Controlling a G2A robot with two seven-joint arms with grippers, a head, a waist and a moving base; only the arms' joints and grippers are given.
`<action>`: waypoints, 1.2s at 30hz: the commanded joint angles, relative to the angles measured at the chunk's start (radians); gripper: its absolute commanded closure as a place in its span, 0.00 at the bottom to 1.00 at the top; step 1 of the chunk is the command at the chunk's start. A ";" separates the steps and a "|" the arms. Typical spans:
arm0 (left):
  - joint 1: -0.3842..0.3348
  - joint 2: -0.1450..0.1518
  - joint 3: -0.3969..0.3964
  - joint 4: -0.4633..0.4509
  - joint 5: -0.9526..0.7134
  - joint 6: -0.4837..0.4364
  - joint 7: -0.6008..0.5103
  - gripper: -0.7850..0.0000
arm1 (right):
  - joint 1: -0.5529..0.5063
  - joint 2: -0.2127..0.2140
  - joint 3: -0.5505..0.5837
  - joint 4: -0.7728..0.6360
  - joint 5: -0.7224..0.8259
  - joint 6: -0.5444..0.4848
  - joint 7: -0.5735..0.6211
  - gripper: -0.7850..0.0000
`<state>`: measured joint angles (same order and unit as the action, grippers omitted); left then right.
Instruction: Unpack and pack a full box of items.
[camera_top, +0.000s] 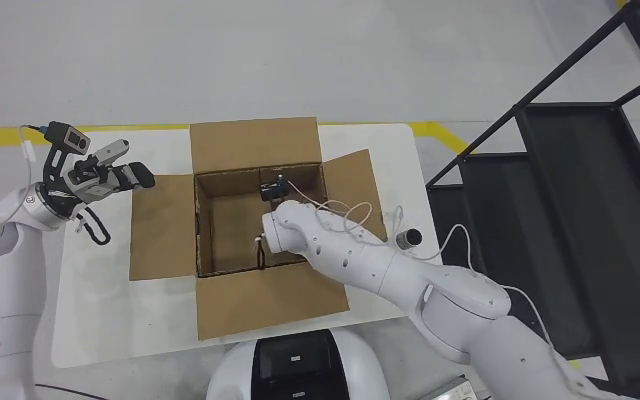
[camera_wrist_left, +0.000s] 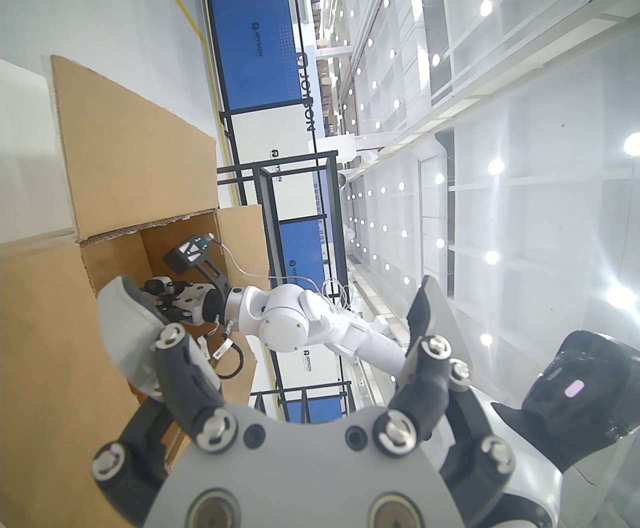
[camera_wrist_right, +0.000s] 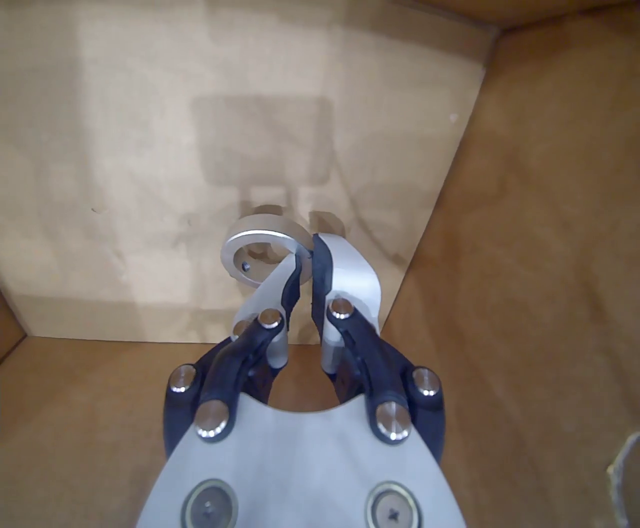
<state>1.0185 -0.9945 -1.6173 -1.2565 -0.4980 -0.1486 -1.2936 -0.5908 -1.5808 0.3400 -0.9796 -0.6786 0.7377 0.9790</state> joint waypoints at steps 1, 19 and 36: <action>0.000 0.000 0.000 0.000 0.000 0.000 0.000 0.00 | 0.005 -0.007 0.006 0.003 0.006 -0.008 0.023 0.00; 0.000 0.000 0.000 0.000 0.000 0.000 0.000 0.00 | -0.459 0.271 0.584 -0.934 -0.159 -0.145 0.122 0.00; 0.000 0.000 0.000 0.000 0.000 0.000 0.000 0.00 | -1.052 0.366 1.282 -1.298 0.046 -0.327 0.138 0.00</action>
<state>1.0185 -0.9945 -1.6173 -1.2565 -0.4980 -0.1486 -1.2936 -1.6272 -1.2168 1.5999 -2.2849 -0.6364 0.4105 1.1142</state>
